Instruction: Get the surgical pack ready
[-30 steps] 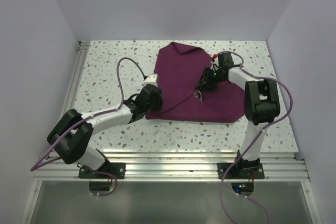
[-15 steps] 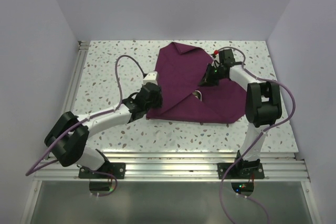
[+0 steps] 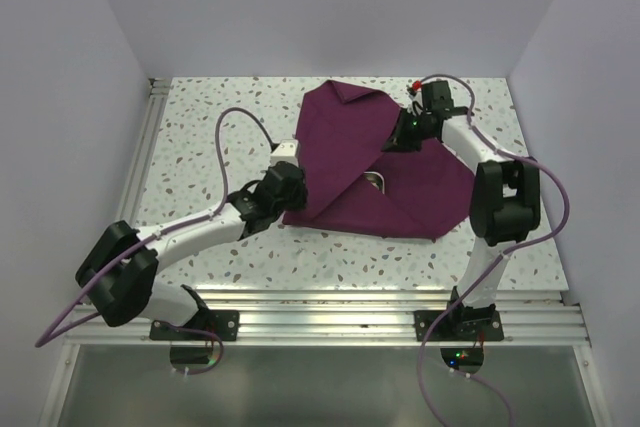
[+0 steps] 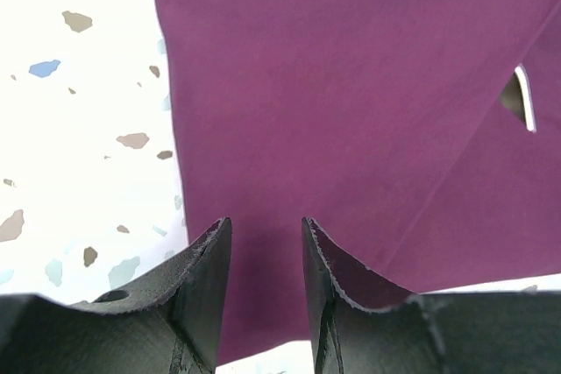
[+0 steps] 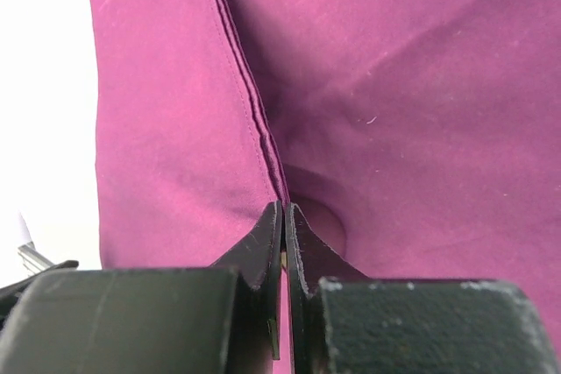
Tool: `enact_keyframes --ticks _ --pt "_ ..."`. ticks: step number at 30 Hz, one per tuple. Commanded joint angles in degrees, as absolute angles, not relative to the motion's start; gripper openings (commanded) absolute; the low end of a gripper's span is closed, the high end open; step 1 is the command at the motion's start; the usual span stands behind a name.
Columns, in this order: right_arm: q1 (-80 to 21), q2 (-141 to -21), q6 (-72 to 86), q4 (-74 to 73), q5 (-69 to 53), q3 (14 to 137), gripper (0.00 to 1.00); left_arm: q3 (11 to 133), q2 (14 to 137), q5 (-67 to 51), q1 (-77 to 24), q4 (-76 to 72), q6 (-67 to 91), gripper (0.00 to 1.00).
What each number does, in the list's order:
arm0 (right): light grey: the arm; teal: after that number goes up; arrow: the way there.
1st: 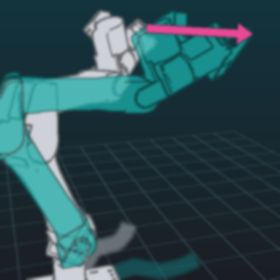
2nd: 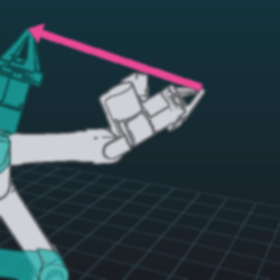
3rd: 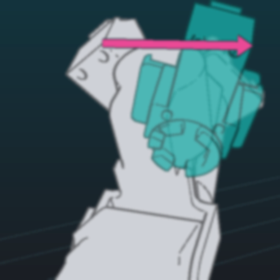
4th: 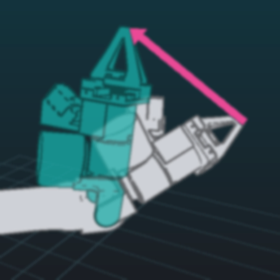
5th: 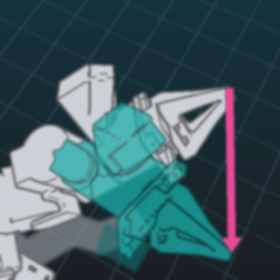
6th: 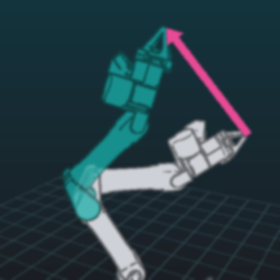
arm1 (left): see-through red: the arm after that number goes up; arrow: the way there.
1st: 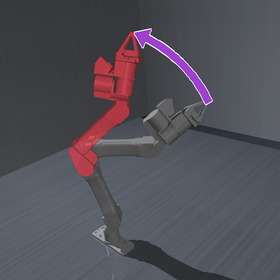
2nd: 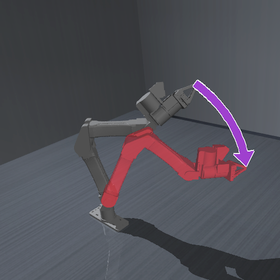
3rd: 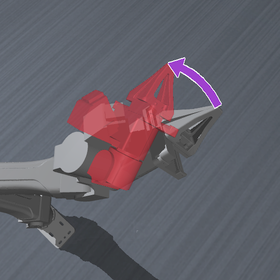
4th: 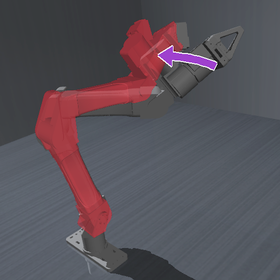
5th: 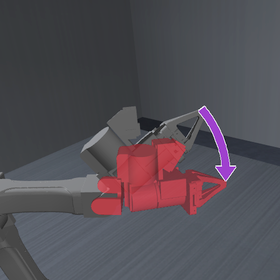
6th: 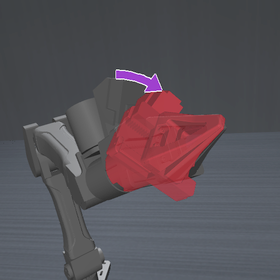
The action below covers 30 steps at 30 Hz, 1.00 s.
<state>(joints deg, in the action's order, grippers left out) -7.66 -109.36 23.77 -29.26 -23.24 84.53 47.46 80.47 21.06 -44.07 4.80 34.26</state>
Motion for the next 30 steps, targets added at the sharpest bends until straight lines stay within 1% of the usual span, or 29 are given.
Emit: enact_keyframes --ticks 1,5,12,16,20,21,22,24,25,27,28,30 --pt "-6.68 -110.2 22.59 -30.67 -21.36 87.8 0.0 45.53 79.1 21.45 -44.38 4.4 34.19 0.41" --pt "-6.24 -111.71 22.76 -29.62 -21.18 87.28 0.0 45.09 80.5 23.46 -44.38 5.36 34.8 0.42" --pt "-5.45 -113.47 22.76 -28.39 -21.53 86.04 0.0 46.49 83.4 23.73 -44.12 6.5 35.33 0.48" --pt "-5.01 -114.34 22.76 -28.04 -21.36 85.96 0.0 48.25 86.3 23.91 -43.77 8.44 35.95 0.49" --pt "-4.66 -114.87 23.03 -27.51 -20.83 85.17 0.0 48.16 88.24 22.06 -43.59 7.91 36.47 0.48" --pt "-4.57 -114.53 23.03 -27.34 -20.57 84.82 0.0 48.16 88.94 21.8 -43.59 7.65 36.82 0.43" --pt "-4.31 -114.26 23.72 -26.72 -20.39 84.38 0.04 47.9 89.21 21.62 -43.59 7.65 37.0 0.4" --pt "-3.52 -112.95 24.52 -25.76 -20.22 82.19 0.14 47.11 88.95 21.62 -43.68 6.95 37.79 0.32" --pt "-3.17 -111.03 25.22 -24.71 -19.78 81.22 0.19 45.89 88.68 21.71 -43.68 6.68 38.14 0.31" --pt "-1.59 -108.38 25.75 -24.17 -17.07 78.33 0.24 44.57 87.46 21.88 -43.86 4.84 38.84 0.31" --pt "-0.97 -105.24 26.36 -23.65 -16.18 77.18 0.27 43.6 87.1 22.06 -43.94 4.4 39.02 0.31" --pt "1.91 -101.71 27.15 -22.68 -14.16 72.63 0.3 43.24 86.58 22.32 -44.12 3.96 39.2 0.31"
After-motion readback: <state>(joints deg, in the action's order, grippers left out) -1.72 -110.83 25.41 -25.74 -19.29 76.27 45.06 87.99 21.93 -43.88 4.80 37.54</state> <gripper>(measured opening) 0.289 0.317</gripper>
